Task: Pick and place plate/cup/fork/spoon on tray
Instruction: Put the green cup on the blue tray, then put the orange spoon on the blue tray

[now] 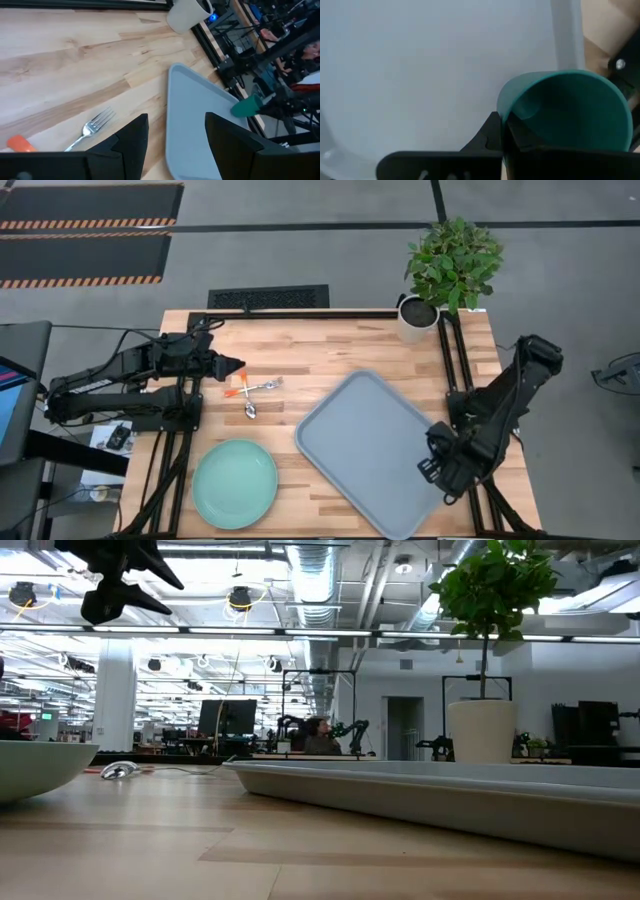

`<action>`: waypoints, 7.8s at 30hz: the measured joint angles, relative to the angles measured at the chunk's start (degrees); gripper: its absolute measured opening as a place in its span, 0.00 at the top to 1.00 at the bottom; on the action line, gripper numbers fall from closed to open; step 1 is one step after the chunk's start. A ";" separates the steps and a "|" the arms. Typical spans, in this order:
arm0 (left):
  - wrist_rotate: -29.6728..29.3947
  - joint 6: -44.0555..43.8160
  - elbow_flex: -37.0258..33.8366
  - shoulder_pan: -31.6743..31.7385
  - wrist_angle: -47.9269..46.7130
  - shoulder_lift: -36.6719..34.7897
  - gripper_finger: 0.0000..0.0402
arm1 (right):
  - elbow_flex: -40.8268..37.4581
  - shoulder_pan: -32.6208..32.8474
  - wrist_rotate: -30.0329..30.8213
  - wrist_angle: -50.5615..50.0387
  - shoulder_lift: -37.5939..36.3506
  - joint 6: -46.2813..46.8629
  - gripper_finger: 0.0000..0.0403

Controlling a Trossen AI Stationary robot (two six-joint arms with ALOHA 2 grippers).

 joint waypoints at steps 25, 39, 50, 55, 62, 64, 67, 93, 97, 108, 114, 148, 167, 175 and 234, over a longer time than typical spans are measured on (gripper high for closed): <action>-0.37 -1.37 0.00 0.00 -0.35 0.00 0.54 | -4.35 0.62 2.86 4.95 -0.22 0.15 0.97; -0.34 -0.81 0.00 0.00 -0.24 0.00 0.54 | -4.78 0.62 2.43 5.01 0.10 -0.49 0.76; 1.38 2.03 0.00 0.00 -0.21 0.00 0.54 | -4.72 0.62 2.29 4.92 -1.50 0.08 0.47; 3.32 2.73 0.00 0.00 -0.20 0.00 0.54 | -4.20 0.61 2.32 4.82 -4.96 0.17 0.41; 7.56 5.54 0.00 0.02 -0.22 0.00 0.54 | -1.25 0.60 2.58 1.42 -10.30 -2.14 0.42; 9.27 6.95 0.00 0.01 -0.31 0.00 0.54 | -0.35 0.60 2.73 0.14 -11.60 -2.57 0.43; 9.40 6.66 0.00 0.00 -1.18 0.73 0.54 | 0.75 0.60 3.45 -1.21 -13.37 -2.69 0.44; 4.72 12.35 -0.02 0.00 -17.95 20.72 0.54 | 1.82 -14.41 10.83 -1.14 -16.16 -24.71 0.44; 4.70 15.04 -0.02 -0.02 -16.93 24.56 0.54 | 1.82 -17.34 12.42 -0.47 -16.16 -29.12 0.44; 4.11 13.78 -0.02 0.23 -14.14 35.69 0.54 | 1.82 -22.43 13.41 1.88 -16.16 -35.34 0.44; 3.48 1.40 -0.02 -0.41 -13.67 42.18 0.54 | 1.82 -22.72 13.76 2.57 -15.36 -35.41 0.44; 0.80 -13.48 -4.70 -2.62 -0.95 48.88 0.66 | 1.78 -22.68 15.09 2.70 -6.32 -38.31 0.44; -0.67 -13.05 -4.72 -2.62 -0.60 48.84 0.99 | 1.78 -22.68 15.42 2.78 -6.36 -38.39 0.44; 2.36 -12.18 -4.72 -2.60 0.64 48.59 1.00 | 1.78 -22.68 15.42 2.83 -6.36 -38.39 0.44; 12.44 36.71 17.35 -2.67 99.53 45.99 1.00 | 1.78 -47.65 15.10 91.84 -15.75 -49.43 0.44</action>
